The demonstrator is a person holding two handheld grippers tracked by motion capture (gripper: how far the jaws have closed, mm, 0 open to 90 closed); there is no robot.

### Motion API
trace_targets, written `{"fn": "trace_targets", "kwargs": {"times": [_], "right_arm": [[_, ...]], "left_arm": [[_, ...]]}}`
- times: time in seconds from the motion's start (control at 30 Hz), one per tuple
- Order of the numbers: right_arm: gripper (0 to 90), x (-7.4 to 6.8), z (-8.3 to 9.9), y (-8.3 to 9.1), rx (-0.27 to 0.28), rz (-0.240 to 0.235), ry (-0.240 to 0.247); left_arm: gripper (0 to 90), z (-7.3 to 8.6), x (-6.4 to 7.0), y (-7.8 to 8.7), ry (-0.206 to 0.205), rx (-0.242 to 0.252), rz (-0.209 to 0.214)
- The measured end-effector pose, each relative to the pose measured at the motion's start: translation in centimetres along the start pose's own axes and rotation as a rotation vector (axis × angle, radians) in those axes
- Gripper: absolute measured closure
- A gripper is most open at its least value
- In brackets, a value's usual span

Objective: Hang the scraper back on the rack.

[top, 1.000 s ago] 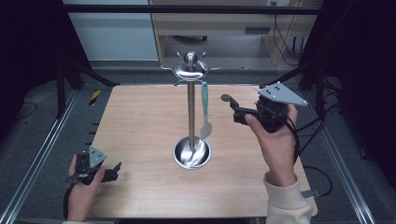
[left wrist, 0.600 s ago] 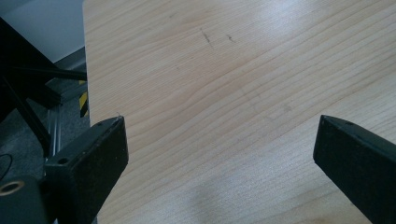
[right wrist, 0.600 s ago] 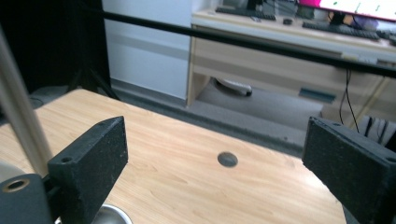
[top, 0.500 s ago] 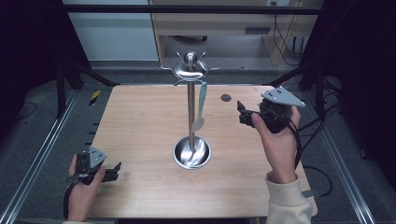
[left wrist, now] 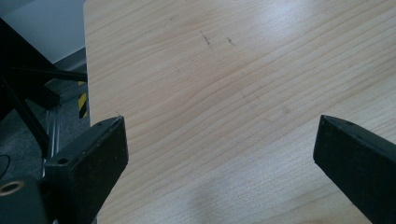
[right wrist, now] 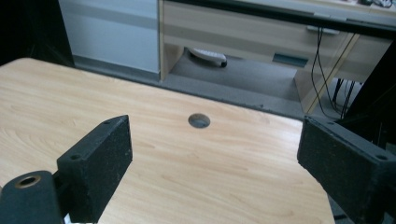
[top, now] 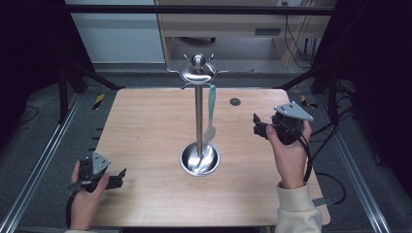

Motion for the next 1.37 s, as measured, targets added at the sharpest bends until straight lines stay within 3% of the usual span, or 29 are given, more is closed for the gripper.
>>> {"fn": "trace_targets", "kwargs": {"times": [0.57,0.93,1.07,1.2,1.37], "right_arm": [[11.2,0.7,5.7,-3.1,-0.115,-0.004,-0.005],[12.5,1.1,9.4,-4.1,-0.168,0.01,0.041],[13.4,1.0,11.0,-4.4,-0.19,-0.01,0.048],[14.6,0.9,12.8,-4.6,-0.237,-0.054,0.008],[14.5,1.3,14.1,-5.2,-0.284,-0.071,-0.009]], "left_arm": [[2.9,0.1,-0.1,0.1,0.007,0.001,-0.004],[2.9,0.1,0.0,0.1,0.008,0.001,0.0],[2.9,0.2,0.1,0.1,0.002,-0.003,0.004],[2.8,0.2,0.0,0.1,0.004,-0.003,0.003],[2.9,0.1,0.0,-0.2,-0.004,-0.011,0.003]]}}
Point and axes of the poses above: each handheld gripper's, and its own axes: y roughly backward along the jaws, z roughly out of its underside, x roughly to its right, the point moved 10 cm from there along -y, roughly forward along the jaws, and after that the axes turned 9 degrees about -y, right-handed, at the moved point
